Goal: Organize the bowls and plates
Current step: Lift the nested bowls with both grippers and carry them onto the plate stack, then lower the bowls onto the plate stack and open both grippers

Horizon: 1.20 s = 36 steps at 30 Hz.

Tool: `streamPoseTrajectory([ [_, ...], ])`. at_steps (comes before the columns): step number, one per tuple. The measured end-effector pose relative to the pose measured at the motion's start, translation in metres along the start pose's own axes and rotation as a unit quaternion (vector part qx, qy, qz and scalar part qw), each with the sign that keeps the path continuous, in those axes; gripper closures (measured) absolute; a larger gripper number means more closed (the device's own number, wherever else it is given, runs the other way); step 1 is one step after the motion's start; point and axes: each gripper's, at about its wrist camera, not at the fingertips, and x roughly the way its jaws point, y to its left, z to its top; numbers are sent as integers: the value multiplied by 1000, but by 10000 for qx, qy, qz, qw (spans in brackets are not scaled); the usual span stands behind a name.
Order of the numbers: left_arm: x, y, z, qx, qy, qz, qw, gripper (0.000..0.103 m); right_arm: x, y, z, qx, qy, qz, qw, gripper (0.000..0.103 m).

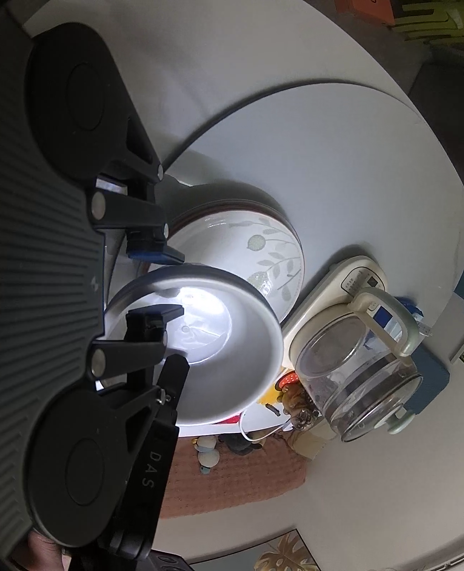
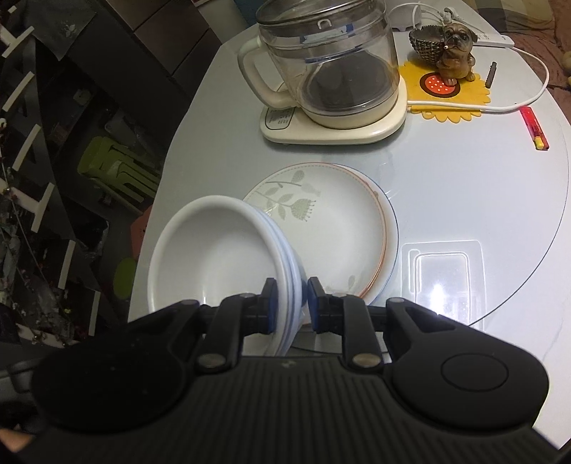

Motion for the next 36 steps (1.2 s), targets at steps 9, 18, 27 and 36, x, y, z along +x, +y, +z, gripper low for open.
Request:
streamPoseTrajectory([
  [9, 56, -3, 26, 21, 243, 174, 9996, 76, 39, -27, 28, 105, 199, 4, 9997, 82],
  [18, 88, -9, 35, 131, 269, 406, 9987, 76, 63, -43, 40, 9, 337, 0, 9994, 82],
  [27, 108, -10, 38, 180, 394, 538, 9976, 75, 76, -50, 44, -35, 379, -5, 9993, 80],
  [36, 108, -12, 43, 151, 389, 619, 9972, 60, 78, -57, 48, 32, 392, -72, 9992, 76],
])
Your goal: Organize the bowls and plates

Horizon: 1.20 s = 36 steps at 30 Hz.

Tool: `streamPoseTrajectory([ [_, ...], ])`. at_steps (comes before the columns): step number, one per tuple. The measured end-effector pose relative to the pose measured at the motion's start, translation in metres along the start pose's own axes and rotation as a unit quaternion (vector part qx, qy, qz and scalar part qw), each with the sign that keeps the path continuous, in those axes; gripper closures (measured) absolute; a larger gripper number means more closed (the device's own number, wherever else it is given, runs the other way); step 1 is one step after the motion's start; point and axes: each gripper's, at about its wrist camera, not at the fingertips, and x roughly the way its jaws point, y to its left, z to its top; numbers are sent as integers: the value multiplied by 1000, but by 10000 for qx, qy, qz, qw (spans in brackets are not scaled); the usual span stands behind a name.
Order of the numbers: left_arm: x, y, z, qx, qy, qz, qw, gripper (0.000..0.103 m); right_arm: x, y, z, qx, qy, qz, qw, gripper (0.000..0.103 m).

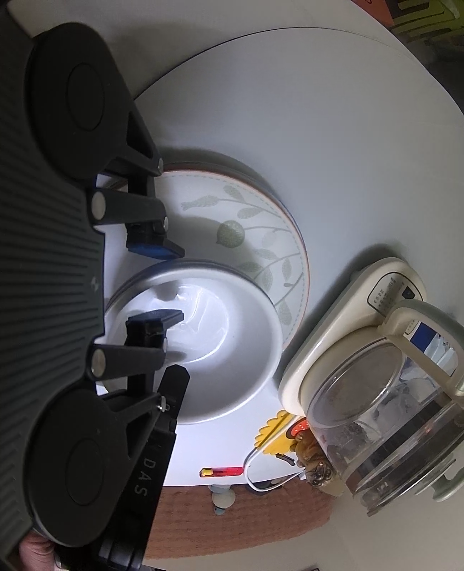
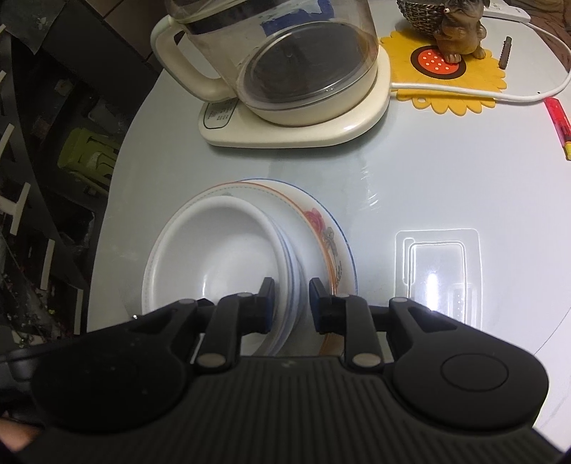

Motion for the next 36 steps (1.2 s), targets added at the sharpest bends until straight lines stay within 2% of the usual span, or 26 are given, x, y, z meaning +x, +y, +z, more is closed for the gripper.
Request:
streamPoseTrajectory([
  [2, -7, -1, -1, 17, -92, 42, 9999, 54, -5, 1, 1, -70, -59, -13, 10000, 70],
  [6, -26, -3, -4, 60, -215, 47, 9997, 54, -18, 6, 0, -179, -195, -69, 9996, 60],
  [16, -106, -14, -20, 366, -795, 31, 9962, 54, -76, 32, -18, -507, -768, -67, 9957, 59],
  [21, -152, -14, -36, 391, -947, -101, 9947, 54, -112, 47, -32, -610, -1103, -12, 9920, 59],
  [27, -206, -15, -64, 646, -1286, -131, 9895, 54, -158, 60, -58, -597, -1491, 25, 9870, 59],
  [36, -260, -11, -112, 939, -1654, -137, 9816, 52, -206, 72, -106, -717, -1916, -11, 9788, 59],
])
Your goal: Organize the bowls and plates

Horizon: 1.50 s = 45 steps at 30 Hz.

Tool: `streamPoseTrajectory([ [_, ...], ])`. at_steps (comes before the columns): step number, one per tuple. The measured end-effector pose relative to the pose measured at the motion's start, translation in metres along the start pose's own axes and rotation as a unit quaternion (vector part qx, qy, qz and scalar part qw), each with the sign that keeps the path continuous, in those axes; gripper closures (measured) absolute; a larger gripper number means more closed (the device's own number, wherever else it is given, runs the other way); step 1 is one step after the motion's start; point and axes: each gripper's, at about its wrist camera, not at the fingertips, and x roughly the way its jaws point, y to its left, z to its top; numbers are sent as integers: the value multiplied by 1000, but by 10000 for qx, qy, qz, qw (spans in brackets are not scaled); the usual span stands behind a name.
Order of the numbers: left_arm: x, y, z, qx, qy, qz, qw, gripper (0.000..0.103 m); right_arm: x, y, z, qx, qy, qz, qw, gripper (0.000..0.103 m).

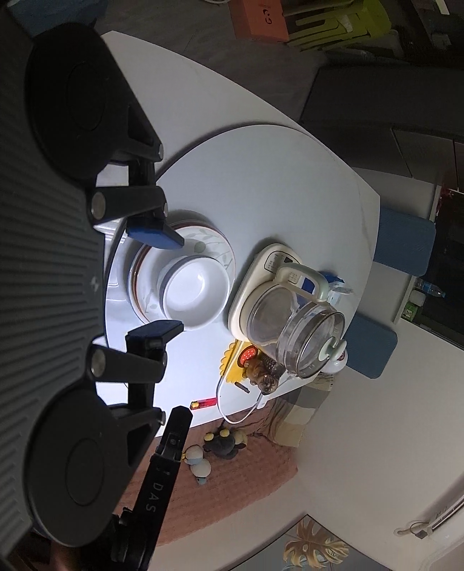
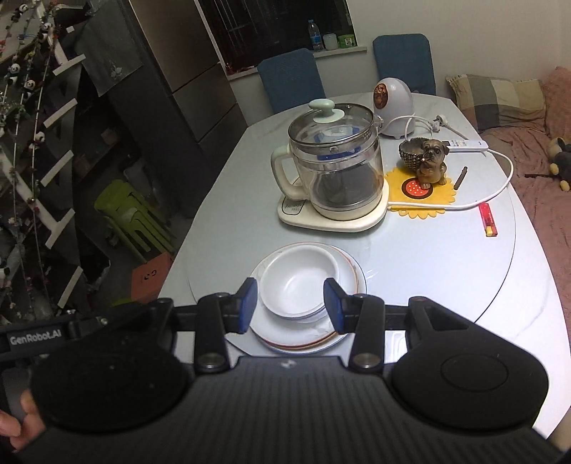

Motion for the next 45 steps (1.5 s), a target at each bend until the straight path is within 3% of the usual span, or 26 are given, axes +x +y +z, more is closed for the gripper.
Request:
streamPoseTrajectory([
  [1, -7, 0, -5, 49, -32, 12, 10000, 51, -5, 2, -4, -24, -41, -8, 10000, 57],
  [3, -19, -2, -15, 130, -86, 39, 9999, 37, -17, 3, -12, -37, -121, -13, 9999, 38],
  [4, -25, -3, -20, 179, -128, 88, 9997, 32, -23, 2, -16, -11, -202, 3, 9998, 22],
  [5, -31, -3, -25, 229, -178, 151, 9995, 24, -29, 2, -20, 15, -287, 6, 9996, 15],
  [6, -37, -4, -30, 273, -228, 213, 9991, 18, -34, 1, -24, 15, -349, -22, 9994, 13],
  [12, -72, -7, -61, 449, -409, 367, 9975, 7, -59, 3, -52, -197, -520, -225, 9982, 13],
  [25, -132, -3, -123, 601, -635, 683, 9938, 4, -100, 15, -109, -336, -689, -388, 9963, 13],
  [36, -145, 3, -173, 458, -574, 771, 9943, 4, -114, 17, -146, -420, -643, -482, 9959, 13],
  [45, -155, 1, -186, 500, -639, 854, 9930, 4, -122, 22, -161, -537, -643, -530, 9951, 13],
])
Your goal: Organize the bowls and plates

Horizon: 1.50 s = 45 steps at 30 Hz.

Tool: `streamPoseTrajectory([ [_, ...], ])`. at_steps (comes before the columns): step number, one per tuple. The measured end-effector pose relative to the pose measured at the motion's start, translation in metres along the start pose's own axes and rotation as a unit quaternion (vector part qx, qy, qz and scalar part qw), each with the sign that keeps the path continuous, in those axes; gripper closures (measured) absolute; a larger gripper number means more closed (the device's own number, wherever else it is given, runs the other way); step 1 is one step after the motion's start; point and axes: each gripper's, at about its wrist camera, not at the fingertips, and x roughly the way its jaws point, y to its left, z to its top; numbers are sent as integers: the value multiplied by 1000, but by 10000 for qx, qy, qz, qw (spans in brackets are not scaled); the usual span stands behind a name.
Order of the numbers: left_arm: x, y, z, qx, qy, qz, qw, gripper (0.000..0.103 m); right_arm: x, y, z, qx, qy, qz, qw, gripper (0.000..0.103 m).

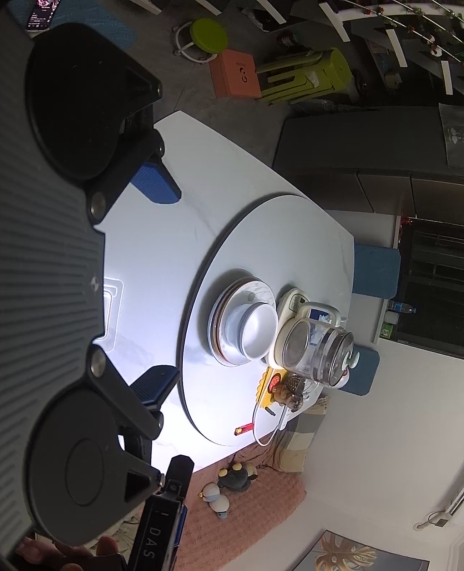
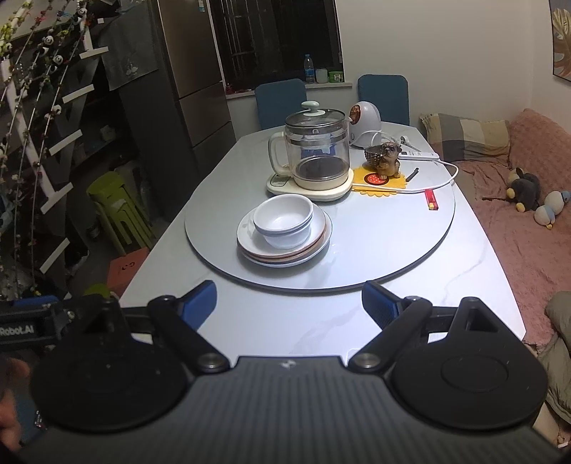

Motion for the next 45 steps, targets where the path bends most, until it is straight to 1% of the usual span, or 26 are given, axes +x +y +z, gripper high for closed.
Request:
streamPoseTrajectory([
  [5, -5, 1, 0, 17, -52, 42, 10000, 4, -1, 4, -3, -81, 18, 23, 10000, 13],
  [12, -7, 7, -1, -41, -43, 49, 10000, 4, 0, 7, -5, -81, 43, 18, 10000, 13],
  [18, -6, 7, 0, 38, -20, 53, 10000, 4, 1, 9, -7, -34, 74, -2, 10000, 13],
  [24, -7, 12, 0, 16, -7, 65, 10000, 4, 1, 13, -9, -40, 100, -6, 9999, 13],
  [30, -8, 12, 0, 67, -38, 48, 10000, 3, -1, 15, -8, -74, 17, -44, 10000, 13],
  [34, -9, 16, 0, 43, -25, 76, 10000, 3, 0, 16, -11, -53, 55, -26, 10000, 13],
  [45, -16, 13, -5, 15, -82, -12, 10000, 3, -9, 19, -12, -113, 21, -86, 9999, 13],
])
